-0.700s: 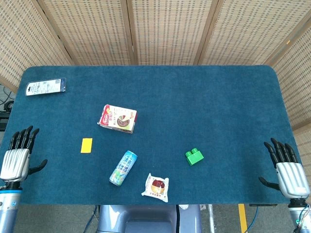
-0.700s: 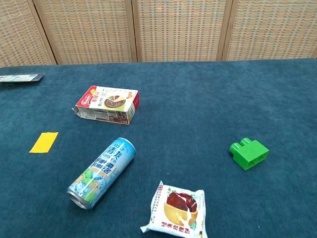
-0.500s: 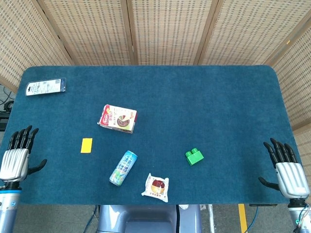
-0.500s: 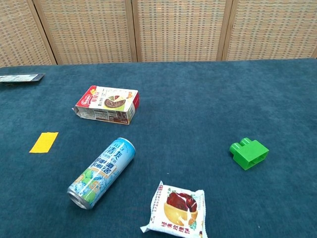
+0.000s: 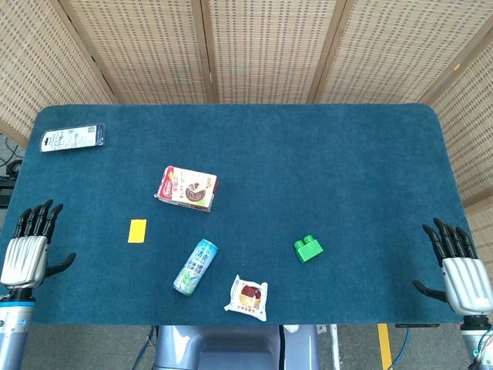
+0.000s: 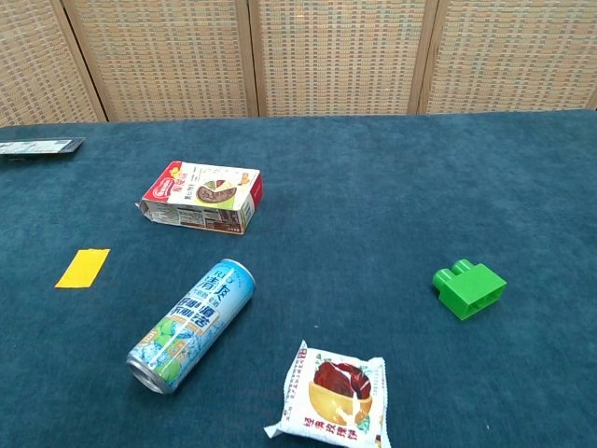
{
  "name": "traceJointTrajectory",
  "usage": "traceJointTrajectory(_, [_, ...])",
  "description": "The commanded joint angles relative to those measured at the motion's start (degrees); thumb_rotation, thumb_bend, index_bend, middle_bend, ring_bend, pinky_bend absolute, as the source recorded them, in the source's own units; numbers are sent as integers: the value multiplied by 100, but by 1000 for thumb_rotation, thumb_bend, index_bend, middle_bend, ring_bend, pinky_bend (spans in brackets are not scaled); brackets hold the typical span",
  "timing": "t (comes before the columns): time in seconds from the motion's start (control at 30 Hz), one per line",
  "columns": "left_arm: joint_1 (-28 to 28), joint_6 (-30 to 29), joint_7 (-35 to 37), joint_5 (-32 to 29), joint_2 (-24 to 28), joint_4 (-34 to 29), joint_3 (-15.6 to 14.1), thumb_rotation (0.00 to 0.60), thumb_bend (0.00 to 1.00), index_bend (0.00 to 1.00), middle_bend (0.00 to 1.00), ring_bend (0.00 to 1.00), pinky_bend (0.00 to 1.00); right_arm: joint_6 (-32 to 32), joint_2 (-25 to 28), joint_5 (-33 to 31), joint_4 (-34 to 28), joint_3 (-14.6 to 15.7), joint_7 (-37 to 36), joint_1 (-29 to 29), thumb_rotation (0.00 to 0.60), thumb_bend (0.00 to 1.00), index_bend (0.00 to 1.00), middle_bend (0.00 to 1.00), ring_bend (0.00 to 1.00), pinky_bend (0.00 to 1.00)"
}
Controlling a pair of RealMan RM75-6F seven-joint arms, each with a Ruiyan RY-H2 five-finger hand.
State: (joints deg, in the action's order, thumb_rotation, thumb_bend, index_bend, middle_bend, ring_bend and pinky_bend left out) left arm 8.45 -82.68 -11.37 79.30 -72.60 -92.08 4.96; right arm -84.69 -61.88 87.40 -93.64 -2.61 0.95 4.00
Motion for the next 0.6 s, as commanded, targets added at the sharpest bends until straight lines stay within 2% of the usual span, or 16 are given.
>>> traceJointTrajectory(0.03, [-3, -4, 3, -4, 4, -4, 4, 600, 232, 18, 0, 0, 0, -3, -1, 11, 7, 4, -8, -1, 600, 104, 0, 0, 0, 0])
traceJointTrajectory(0.6, [25, 91, -34, -52, -6, -16, -10, 600, 231, 17, 0, 0, 0, 21, -11, 12, 14, 13, 16, 5, 600, 102, 0, 0, 0, 0])
